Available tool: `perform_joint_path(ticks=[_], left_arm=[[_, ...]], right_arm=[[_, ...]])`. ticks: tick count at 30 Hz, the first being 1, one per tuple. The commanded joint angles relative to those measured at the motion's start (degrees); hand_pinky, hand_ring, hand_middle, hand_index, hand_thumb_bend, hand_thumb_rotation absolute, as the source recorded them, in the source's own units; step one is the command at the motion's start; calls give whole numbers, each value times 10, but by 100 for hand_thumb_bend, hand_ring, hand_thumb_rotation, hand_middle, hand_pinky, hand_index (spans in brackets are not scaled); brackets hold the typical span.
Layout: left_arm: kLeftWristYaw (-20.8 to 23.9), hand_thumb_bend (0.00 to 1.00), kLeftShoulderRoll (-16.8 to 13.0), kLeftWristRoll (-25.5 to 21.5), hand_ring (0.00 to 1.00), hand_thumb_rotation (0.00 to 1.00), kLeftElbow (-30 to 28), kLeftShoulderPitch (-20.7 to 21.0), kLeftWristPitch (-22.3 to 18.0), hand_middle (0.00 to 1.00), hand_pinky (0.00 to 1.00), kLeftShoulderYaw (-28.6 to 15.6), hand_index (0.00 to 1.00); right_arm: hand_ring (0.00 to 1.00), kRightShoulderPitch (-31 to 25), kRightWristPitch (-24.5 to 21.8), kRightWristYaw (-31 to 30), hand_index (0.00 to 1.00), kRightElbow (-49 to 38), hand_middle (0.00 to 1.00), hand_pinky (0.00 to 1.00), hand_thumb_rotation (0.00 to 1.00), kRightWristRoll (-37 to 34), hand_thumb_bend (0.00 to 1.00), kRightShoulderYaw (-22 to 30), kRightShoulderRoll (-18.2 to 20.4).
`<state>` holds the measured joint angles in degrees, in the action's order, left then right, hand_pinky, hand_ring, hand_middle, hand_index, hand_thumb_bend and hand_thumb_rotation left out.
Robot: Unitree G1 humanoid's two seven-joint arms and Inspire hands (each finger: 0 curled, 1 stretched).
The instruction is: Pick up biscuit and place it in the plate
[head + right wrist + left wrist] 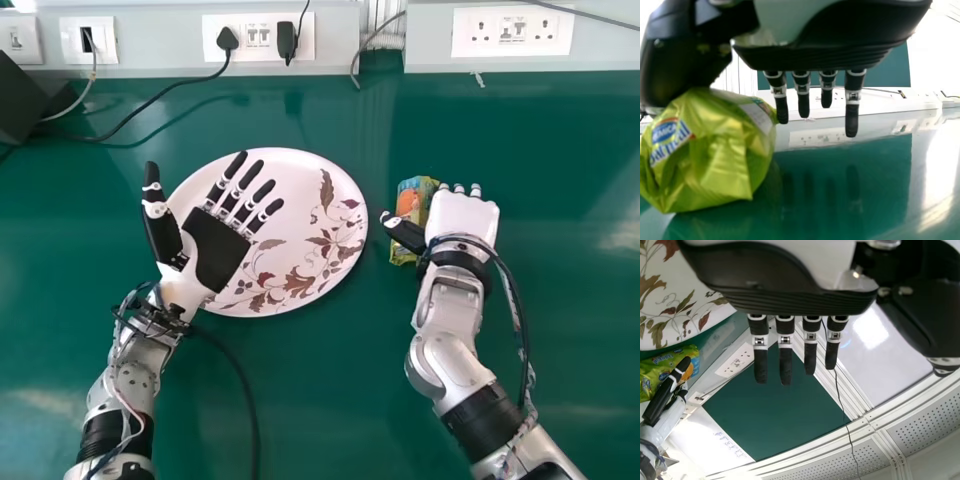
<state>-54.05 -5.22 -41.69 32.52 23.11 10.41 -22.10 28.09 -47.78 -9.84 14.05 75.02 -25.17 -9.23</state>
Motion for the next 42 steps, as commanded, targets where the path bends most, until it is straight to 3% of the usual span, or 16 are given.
perform_joint_path(ticks=[1,11,22,34,42], left_arm=[[1,100,-3,-9,76,52,1,1,13,87,69,-5,89],[17,100,-3,-26,75,53,-17,-4,49,87,69,-10,89],[8,100,-4,-32,76,52,-2,3,63,87,69,-16,88],[35,99,-1,-39,76,52,-14,5,97,87,69,-26,89],[48,98,1,-39,76,54,-23,3,89,87,69,-23,89]], right_arm=[[85,-20,-6,-11,90,9,95,67,36,-12,97,-5,-3],[75,-17,-7,-14,88,4,89,58,22,-15,91,-5,-5],[70,-18,-8,-12,83,-6,86,53,16,-19,86,-4,-7],[65,-18,-11,-14,75,-14,77,48,5,-21,83,-6,-9],[62,-17,-9,-16,70,-19,70,44,0,-23,83,-3,-17]])
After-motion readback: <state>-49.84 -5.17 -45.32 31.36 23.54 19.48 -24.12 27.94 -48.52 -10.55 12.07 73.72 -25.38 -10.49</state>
